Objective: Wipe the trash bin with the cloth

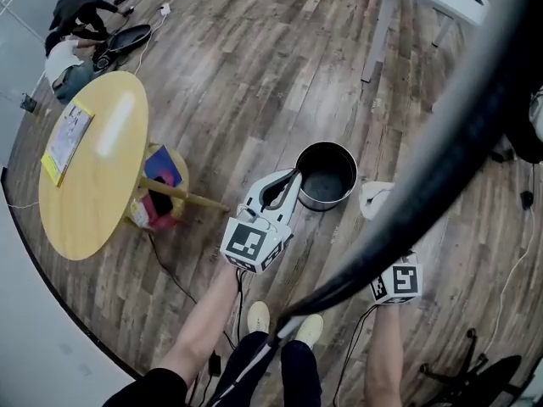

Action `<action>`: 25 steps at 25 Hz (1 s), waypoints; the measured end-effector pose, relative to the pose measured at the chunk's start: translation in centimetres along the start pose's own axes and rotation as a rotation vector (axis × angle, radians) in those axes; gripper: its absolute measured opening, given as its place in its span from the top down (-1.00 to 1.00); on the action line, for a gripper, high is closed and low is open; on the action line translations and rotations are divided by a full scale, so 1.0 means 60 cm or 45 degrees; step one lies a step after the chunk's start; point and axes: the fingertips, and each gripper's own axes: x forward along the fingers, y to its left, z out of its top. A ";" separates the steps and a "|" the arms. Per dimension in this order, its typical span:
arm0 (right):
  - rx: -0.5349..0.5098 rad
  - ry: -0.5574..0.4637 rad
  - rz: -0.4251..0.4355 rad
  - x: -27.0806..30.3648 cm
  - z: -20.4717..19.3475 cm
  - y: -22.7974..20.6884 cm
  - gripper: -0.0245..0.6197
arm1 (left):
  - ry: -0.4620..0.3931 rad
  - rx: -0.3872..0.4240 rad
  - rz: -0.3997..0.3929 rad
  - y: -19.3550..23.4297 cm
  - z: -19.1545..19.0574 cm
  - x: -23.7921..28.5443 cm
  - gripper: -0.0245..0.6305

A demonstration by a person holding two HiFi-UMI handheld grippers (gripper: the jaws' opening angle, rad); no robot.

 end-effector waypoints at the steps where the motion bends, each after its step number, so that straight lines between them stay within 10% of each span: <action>1: -0.018 -0.004 0.005 0.004 -0.025 0.001 0.63 | -0.002 -0.001 0.002 0.001 -0.023 -0.002 0.94; 25: 0.027 0.138 0.051 0.093 -0.535 -0.001 0.63 | 0.054 -0.024 0.069 0.057 -0.474 -0.012 0.94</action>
